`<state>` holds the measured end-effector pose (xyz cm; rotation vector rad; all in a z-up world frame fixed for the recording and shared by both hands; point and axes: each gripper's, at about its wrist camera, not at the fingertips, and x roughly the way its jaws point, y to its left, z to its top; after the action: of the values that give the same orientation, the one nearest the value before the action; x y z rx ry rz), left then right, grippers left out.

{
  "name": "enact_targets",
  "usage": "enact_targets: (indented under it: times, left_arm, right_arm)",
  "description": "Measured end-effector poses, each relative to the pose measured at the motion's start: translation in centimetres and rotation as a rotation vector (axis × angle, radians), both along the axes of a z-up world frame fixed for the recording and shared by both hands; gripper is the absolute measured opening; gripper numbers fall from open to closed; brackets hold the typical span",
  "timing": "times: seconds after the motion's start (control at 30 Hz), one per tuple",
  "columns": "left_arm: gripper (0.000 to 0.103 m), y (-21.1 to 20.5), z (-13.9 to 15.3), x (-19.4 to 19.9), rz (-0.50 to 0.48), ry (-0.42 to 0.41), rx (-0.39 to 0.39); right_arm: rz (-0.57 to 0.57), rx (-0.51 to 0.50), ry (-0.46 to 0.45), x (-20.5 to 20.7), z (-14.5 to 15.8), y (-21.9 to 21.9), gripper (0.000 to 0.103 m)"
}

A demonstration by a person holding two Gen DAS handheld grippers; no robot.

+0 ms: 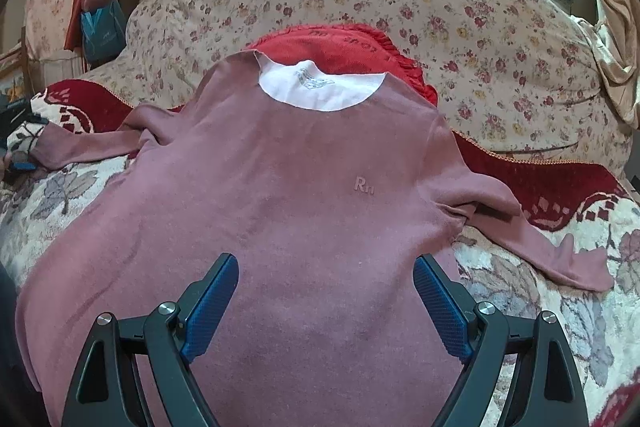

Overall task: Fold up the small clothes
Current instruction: 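Move the left tool to the shirt's side edge and grasp it, then lift the gripped shirt side with the left tool and fold it toward the collar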

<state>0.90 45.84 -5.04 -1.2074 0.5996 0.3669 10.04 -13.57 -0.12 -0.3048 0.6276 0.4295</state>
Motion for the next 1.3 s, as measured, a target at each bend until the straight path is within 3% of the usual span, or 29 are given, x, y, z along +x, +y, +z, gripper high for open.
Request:
enact_targets:
  times: [0.07, 0.13, 0.3, 0.47, 0.57, 0.7, 0.77, 0.83, 1.0, 1.13, 1.3]
  left_arm:
    - [0.082, 0.0, 1.1, 0.1, -0.014, -0.065, 0.048]
    - [0.079, -0.3, 2.0, 0.4, -0.044, -0.087, 0.103]
    - [0.078, 0.1, 0.9, 0.4, -0.058, -0.048, 0.093]
    - [0.076, -1.1, 1.0, 1.7, -0.121, 0.051, 0.207]
    - [0.057, -1.4, 0.8, 2.3, -0.113, 0.127, 0.265]
    - [0.002, -0.6, -0.3, 2.6, -0.075, 0.238, 0.287]
    - [0.002, -0.4, -0.3, 1.9, -0.050, 0.220, 0.267]
    - [0.002, -1.2, 1.1, 1.4, -0.036, 0.224, 0.344]
    - [0.002, -2.3, 7.0, -0.2, 0.006, 0.114, 0.475]
    - [0.002, -2.0, 11.8, -2.4, 0.113, 0.042, 0.537]
    - [0.002, -1.5, 13.4, -3.6, 0.148, 0.051, 0.570]
  right_arm:
    - [0.000, -0.001, -0.001, 0.0, 0.0, 0.0, 0.088]
    - [0.001, -0.002, 0.002, 0.0, -0.1, 0.1, 0.088]
    - [0.011, -0.004, 0.003, 0.0, -0.3, 0.4, 0.088]
    - [0.013, -0.009, 0.003, -0.1, -0.4, 0.5, 0.088]
    - [0.011, -0.009, 0.003, -0.1, -0.4, 0.5, 0.088]
    - [0.011, -0.009, 0.004, -0.1, -0.5, 0.4, 0.088]
    - [0.011, -0.008, 0.005, -0.1, -0.4, 0.4, 0.088]
    - [0.009, -0.008, 0.004, 0.0, -0.4, 0.3, 0.088]
    - [-0.002, 0.013, 0.006, 0.1, 0.0, -0.2, 0.088]
    - [-0.004, 0.027, -0.012, -0.2, 0.9, -0.4, 0.088]
    - [-0.015, 0.042, -0.008, -0.3, 1.4, -0.7, 0.088]
